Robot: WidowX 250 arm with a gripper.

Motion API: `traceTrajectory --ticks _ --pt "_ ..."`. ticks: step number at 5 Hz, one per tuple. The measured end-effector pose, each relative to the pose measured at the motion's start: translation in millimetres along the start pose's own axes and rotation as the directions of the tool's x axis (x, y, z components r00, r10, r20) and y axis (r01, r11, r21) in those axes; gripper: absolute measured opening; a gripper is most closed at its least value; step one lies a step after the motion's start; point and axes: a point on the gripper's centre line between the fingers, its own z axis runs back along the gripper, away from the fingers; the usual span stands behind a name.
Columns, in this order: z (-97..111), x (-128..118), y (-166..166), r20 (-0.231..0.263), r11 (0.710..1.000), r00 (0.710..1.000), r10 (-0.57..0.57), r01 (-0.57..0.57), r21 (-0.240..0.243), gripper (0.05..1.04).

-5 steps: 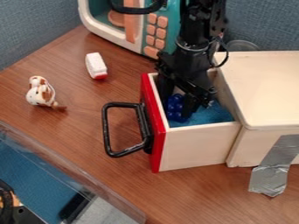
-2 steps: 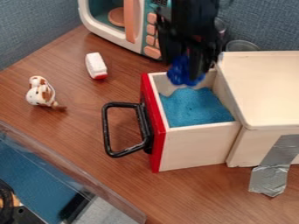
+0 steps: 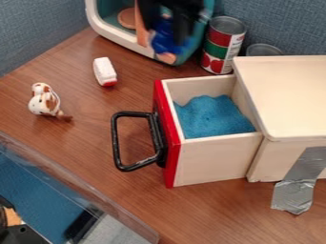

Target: Take the blue object out of drawer and put between the white objects on the table

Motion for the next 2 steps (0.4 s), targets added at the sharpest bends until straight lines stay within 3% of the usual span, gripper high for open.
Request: traceTrajectory --ticks 1,2 --pt "4.9 -12.4 42.2 0.0 0.993 0.993 0.118 -0.118 0.029 0.728" --pt "-15.0 -18.5 68.5 -0.06 0.978 0.977 0.206 -0.205 0.034 0.728"
